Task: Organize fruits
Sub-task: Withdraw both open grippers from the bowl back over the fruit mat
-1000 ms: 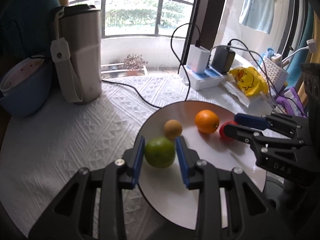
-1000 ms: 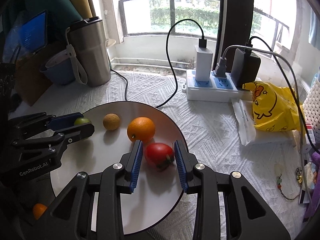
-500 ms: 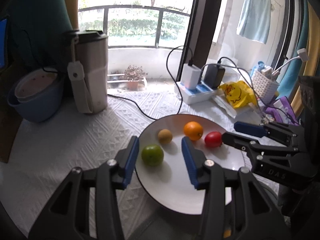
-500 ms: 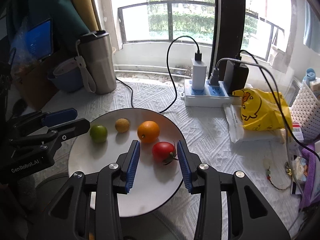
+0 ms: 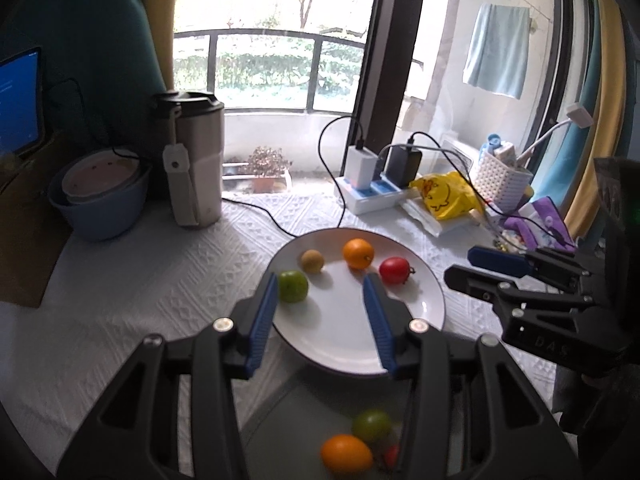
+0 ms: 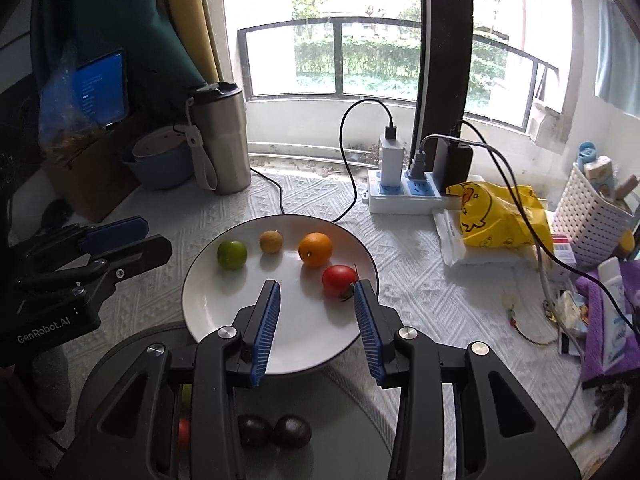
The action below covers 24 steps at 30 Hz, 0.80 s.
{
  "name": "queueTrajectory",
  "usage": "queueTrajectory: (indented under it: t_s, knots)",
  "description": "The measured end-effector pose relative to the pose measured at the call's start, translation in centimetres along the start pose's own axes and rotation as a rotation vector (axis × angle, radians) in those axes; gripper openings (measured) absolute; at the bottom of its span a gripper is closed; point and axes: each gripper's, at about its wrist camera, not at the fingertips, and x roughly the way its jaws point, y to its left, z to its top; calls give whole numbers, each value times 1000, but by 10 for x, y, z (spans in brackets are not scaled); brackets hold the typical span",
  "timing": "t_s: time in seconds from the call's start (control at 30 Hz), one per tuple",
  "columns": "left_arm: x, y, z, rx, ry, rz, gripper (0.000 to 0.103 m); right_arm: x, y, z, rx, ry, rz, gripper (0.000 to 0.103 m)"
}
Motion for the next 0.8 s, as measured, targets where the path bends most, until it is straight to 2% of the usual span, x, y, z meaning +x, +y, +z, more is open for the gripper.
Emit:
queueTrajectory:
  t_s: [0.4,0.8]
  knots:
    - [-28,-9,-28,-8,2,-4,46,-26,6,-26,16,-3,-4,41]
    - [-30,-15,-65,-26,51,-4,46,-36,4,-56,43,17,1,41]
